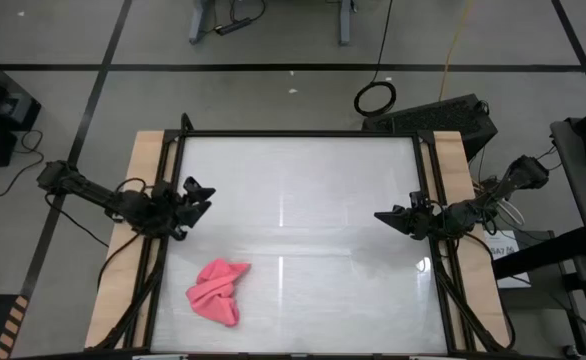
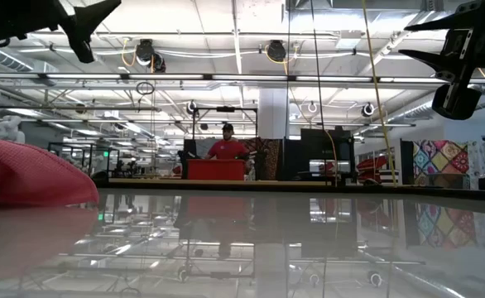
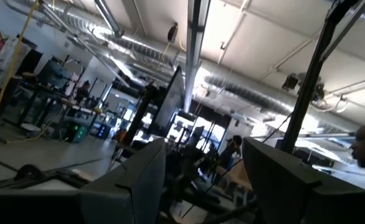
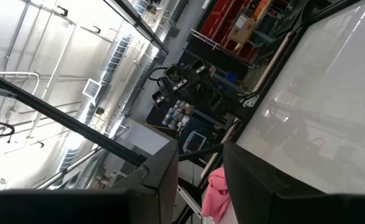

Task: Roll towel
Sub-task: Roll the pink microfiber cloth

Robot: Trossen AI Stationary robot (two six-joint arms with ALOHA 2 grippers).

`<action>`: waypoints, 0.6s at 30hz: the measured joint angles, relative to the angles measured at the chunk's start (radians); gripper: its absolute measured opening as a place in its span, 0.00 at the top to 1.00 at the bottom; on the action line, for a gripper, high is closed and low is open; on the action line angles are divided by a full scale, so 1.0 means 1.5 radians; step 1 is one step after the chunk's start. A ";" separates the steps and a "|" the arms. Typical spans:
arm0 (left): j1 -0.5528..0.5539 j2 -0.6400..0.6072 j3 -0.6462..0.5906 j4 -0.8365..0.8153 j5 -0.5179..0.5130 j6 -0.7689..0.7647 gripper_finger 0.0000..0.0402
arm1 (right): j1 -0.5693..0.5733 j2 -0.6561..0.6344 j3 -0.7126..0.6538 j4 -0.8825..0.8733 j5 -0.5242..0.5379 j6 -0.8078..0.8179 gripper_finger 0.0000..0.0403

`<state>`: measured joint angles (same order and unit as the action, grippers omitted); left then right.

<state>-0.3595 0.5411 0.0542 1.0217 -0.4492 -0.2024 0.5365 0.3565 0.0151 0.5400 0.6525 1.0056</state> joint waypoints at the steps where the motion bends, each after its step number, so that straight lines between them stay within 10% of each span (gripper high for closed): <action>1: 0.000 0.000 0.000 -0.007 0.000 0.000 0.45 | 0.000 0.000 0.000 0.000 0.000 -0.001 0.71; 18: 0.000 0.000 0.000 -0.135 0.000 0.000 0.45 | 0.000 0.000 0.000 0.004 0.000 0.001 0.71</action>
<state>-0.3596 0.5410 0.0543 0.8197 -0.4492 -0.2024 0.5365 0.3565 0.0151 0.5456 0.6524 1.0067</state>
